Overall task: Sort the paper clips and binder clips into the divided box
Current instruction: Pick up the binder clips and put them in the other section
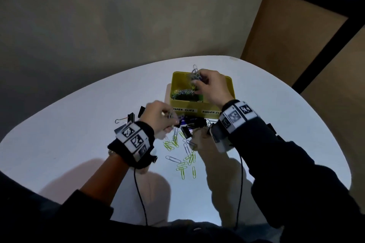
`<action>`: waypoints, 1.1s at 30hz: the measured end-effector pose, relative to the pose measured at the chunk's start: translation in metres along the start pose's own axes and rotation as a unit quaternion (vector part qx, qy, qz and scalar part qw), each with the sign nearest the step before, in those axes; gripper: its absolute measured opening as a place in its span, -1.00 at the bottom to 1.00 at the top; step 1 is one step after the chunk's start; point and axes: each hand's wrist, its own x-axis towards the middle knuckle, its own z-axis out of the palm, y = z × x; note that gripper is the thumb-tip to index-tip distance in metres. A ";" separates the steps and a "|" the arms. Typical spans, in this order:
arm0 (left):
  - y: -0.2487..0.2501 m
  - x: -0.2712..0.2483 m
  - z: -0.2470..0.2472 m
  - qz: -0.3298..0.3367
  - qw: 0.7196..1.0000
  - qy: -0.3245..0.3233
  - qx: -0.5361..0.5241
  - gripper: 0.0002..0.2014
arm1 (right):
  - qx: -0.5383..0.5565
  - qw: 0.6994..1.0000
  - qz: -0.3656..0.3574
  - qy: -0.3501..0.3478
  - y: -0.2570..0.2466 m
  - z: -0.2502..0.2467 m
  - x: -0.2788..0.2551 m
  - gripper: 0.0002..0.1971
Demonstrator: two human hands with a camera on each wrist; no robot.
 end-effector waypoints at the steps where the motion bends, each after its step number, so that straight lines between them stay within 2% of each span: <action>1: 0.010 0.008 -0.005 0.013 1.000 0.019 -0.011 -0.94 | -0.039 0.999 0.013 -0.020 0.002 0.002 0.008 -0.80; 3: 0.029 0.026 -0.012 0.041 0.997 0.056 -0.033 -0.94 | -0.112 0.991 0.048 -0.048 0.009 0.004 0.013 -0.62; 4: 0.037 0.036 -0.013 0.054 0.995 0.073 -0.037 -0.94 | -0.141 0.988 0.049 -0.028 0.013 0.004 0.012 -0.59; 6: 0.048 0.053 -0.013 0.071 0.994 0.082 -0.021 -0.85 | -0.165 0.984 0.013 0.065 0.019 0.004 -0.002 -0.66; 8: 0.048 0.069 -0.009 0.069 0.993 0.049 0.076 -0.62 | -0.169 0.974 -0.036 0.146 0.024 0.005 -0.023 -0.75; 9: 0.045 0.072 -0.007 0.078 0.988 0.035 0.131 -0.54 | -0.180 0.969 -0.060 0.158 0.027 0.007 -0.036 -0.79; 11: 0.035 0.065 -0.003 0.123 0.972 0.056 0.192 -0.57 | -0.214 0.966 -0.094 0.106 0.036 0.013 -0.058 -0.82; 13: 0.021 0.045 0.002 0.186 0.955 0.109 0.205 -0.72 | -0.265 0.956 -0.123 -0.025 0.052 0.024 -0.076 -0.77; 14: 0.010 0.036 0.005 0.199 0.950 0.116 0.210 -0.76 | -0.292 0.941 -0.142 -0.097 0.060 0.030 -0.081 -0.73; 16: -0.011 0.017 0.014 0.191 0.949 0.073 0.240 -0.75 | -0.339 0.904 -0.174 -0.195 0.074 0.039 -0.088 -0.65; 18: -0.031 0.006 0.025 0.157 0.942 -0.013 0.296 -0.73 | -0.360 0.891 -0.180 -0.208 0.078 0.043 -0.089 -0.62; 21: -0.050 0.003 0.036 0.110 0.911 -0.108 0.383 -0.70 | -0.397 0.887 -0.159 -0.171 0.078 0.044 -0.087 -0.57; 24: -0.056 0.000 0.040 0.066 0.884 -0.159 0.434 -0.55 | -0.419 0.877 -0.172 -0.160 0.073 0.052 -0.090 -0.56; 27: -0.056 -0.010 0.042 0.080 0.867 -0.192 0.453 -0.56 | -0.453 0.853 -0.202 -0.165 0.072 0.057 -0.100 -0.57; 29: -0.059 -0.018 0.038 0.081 0.878 -0.220 0.416 -0.56 | -0.438 0.858 -0.205 -0.176 0.076 0.051 -0.108 -0.54; 30: -0.060 -0.023 0.036 0.072 0.893 -0.214 0.390 -0.52 | -0.418 0.867 -0.201 -0.184 0.078 0.045 -0.112 -0.53; 31: -0.060 -0.028 0.034 0.050 0.910 -0.190 0.365 -0.44 | -0.395 0.875 -0.194 -0.199 0.081 0.039 -0.116 -0.53; 33: -0.058 -0.040 0.032 -0.021 0.932 -0.128 0.339 -0.14 | -0.321 0.911 -0.158 -0.208 0.090 0.028 -0.127 -0.57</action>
